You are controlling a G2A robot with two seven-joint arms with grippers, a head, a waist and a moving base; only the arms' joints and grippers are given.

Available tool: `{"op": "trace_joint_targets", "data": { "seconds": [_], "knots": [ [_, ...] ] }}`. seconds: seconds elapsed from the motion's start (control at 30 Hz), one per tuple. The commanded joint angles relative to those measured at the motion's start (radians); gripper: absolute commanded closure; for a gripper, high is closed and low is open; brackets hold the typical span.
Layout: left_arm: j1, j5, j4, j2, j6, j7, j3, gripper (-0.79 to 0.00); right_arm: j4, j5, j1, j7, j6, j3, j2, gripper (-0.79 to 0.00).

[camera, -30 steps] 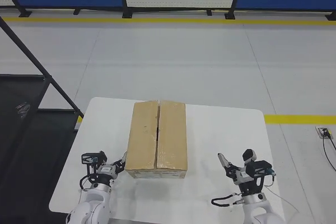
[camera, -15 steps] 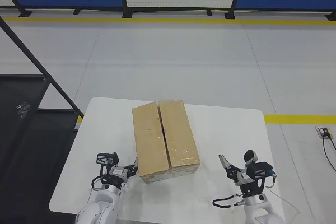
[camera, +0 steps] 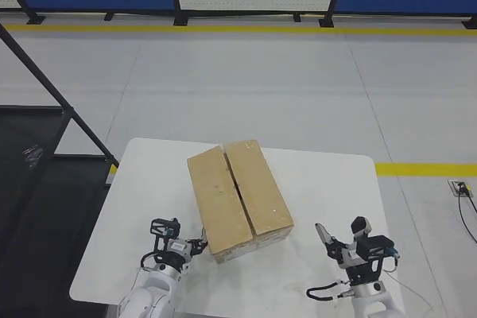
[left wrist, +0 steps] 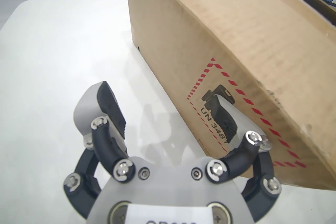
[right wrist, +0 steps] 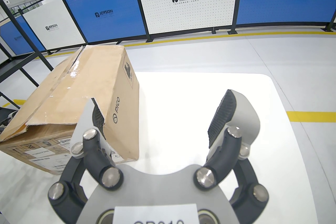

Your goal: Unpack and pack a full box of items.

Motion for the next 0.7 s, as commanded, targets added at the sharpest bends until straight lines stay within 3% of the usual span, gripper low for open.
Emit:
{"op": "trace_joint_targets", "data": {
  "seconds": [0.0,0.67],
  "knots": [
    [0.002,0.007,-0.002,-0.001,-0.011,0.002,0.006,-0.785,-0.002,-0.001,-0.003,0.0,-0.002,0.002,-0.001,-0.785],
    [-0.026,0.071,0.003,-0.009,-0.101,-0.011,0.058,-0.785,-0.006,0.014,-0.059,-0.045,-0.006,0.039,-0.007,-0.785]
  ]
}}
